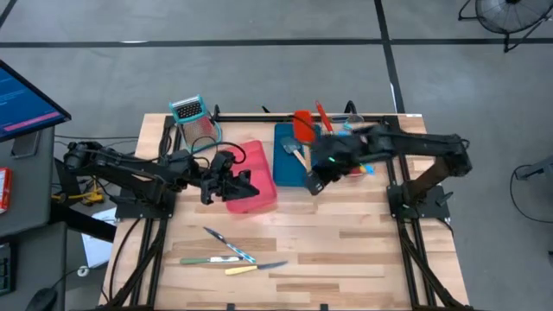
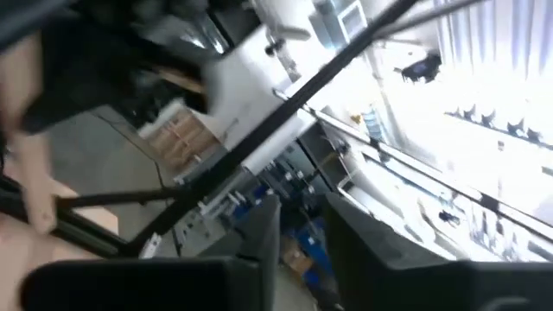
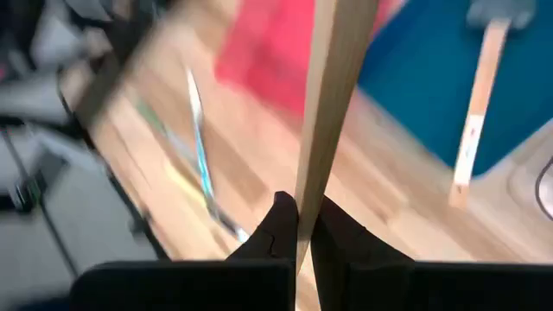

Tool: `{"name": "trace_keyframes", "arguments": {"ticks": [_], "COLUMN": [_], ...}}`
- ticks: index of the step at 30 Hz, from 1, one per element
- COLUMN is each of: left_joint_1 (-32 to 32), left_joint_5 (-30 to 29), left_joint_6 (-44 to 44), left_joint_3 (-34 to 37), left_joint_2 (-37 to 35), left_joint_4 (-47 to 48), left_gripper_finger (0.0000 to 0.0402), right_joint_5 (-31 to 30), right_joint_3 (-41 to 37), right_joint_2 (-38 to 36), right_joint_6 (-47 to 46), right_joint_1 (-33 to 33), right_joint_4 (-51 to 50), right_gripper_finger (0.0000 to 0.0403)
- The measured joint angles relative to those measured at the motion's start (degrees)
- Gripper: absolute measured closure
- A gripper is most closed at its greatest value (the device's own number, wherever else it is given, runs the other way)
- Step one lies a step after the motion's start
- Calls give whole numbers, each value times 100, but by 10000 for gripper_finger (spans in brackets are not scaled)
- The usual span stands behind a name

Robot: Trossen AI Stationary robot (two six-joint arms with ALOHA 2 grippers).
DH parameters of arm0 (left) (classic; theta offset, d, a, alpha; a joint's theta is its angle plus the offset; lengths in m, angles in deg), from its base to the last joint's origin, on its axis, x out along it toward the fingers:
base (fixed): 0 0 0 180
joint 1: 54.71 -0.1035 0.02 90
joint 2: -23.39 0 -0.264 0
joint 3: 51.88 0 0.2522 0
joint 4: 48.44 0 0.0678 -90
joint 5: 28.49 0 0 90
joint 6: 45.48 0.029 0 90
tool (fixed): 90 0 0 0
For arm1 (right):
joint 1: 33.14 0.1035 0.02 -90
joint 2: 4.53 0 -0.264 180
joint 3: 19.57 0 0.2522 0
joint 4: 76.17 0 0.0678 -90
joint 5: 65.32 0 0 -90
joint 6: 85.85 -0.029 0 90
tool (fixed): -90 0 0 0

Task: Pick & Place Kitchen Items
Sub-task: Put the red spatula into the blue bin

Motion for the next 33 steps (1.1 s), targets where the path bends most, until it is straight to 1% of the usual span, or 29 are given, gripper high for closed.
{"name": "trace_keyframes", "arguments": {"ticks": [2,4,6,8,10,12,15,18,20,23,26,33], "left_joint_1": [3,4,7,-17,-57,-94,-120,-118,-118,-111,-110,-108], "left_joint_5": [172,311,371,339,95,-243,-961,-1637,-1945,-2179,-2331,-2402], "left_joint_6": [-2,-2,-1,-5,0,121,199,196,197,199,202,214], "left_joint_3": [8,1,4,3,0,5,7,7,7,-2,-2,0], "left_joint_2": [-83,-174,-292,-531,-775,-1095,-1555,-1982,-2242,-2516,-2685,-2763], "left_joint_4": [13,21,78,469,1011,1849,2776,3421,3692,3766,3804,3895], "left_gripper_finger": [345,369,391,397,400,400,401,401,401,401,401,401], "right_joint_5": [753,1342,1742,2054,2312,2542,2899,3290,3544,3795,3808,3781], "right_joint_3": [-5,-3,-3,2,0,2,2,2,3,2,2,4], "right_joint_2": [176,342,527,745,981,1201,1540,1889,2125,2438,2728,3106], "right_joint_6": [595,1171,1705,2159,2526,2843,3231,3522,3731,4046,4146,3805], "right_joint_1": [-381,-760,-1098,-1419,-1706,-1938,-2230,-2438,-2524,-2598,-2705,-3035], "right_joint_4": [-146,-219,-429,-601,-805,-840,-856,-971,-1106,-1475,-1732,-1856], "right_gripper_finger": [398,398,398,398,398,398,398,398,398,398,398,397]}}
